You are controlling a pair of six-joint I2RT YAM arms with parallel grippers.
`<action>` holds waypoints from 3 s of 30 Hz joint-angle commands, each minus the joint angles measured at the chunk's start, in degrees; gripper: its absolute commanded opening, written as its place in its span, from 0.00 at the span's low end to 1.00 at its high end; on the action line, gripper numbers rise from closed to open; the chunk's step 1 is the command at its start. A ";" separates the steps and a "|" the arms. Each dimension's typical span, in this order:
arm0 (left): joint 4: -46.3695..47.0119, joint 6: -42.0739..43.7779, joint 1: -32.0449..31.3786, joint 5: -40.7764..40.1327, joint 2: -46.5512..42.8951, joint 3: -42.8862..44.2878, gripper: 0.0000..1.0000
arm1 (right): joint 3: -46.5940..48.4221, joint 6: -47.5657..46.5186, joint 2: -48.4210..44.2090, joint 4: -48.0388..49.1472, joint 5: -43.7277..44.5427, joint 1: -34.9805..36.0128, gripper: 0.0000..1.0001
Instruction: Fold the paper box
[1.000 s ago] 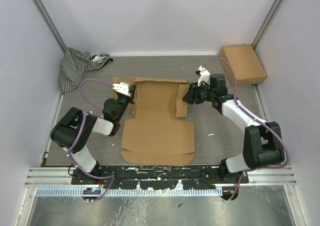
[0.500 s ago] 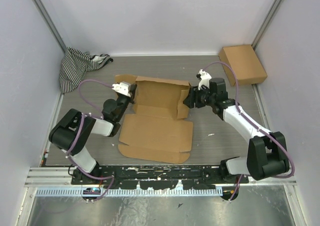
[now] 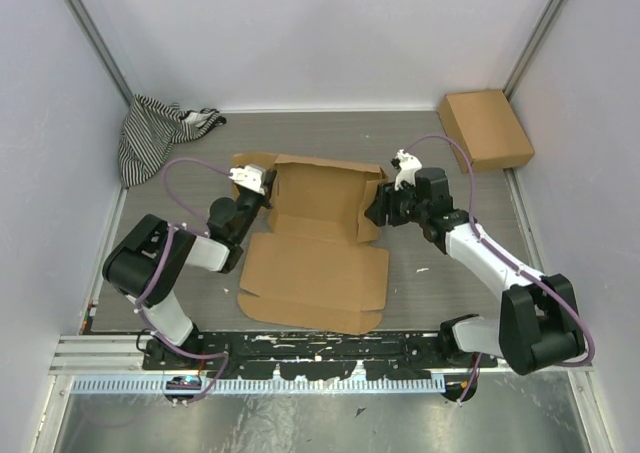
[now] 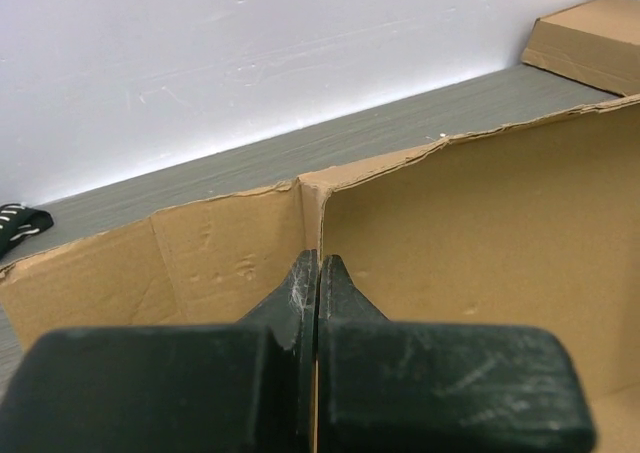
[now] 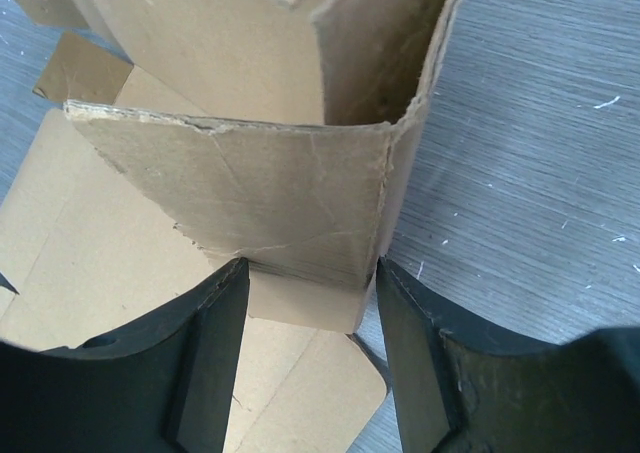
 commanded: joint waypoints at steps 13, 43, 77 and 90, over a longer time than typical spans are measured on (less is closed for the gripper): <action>3.42 1.16 -0.51 0.45 3.98 12.99 0.00 | 2.20 -1.21 -0.25 6.96 15.36 2.07 0.59; 3.49 -0.74 1.94 0.24 15.45 21.29 0.00 | 5.13 -2.71 4.41 9.31 18.14 1.88 0.61; 3.42 0.86 2.35 5.19 20.63 32.58 0.00 | 15.77 -6.31 12.40 7.40 12.60 -1.04 0.57; 3.50 -1.06 5.19 9.51 28.05 34.47 0.00 | 15.22 -6.27 16.10 10.50 10.50 -1.91 0.56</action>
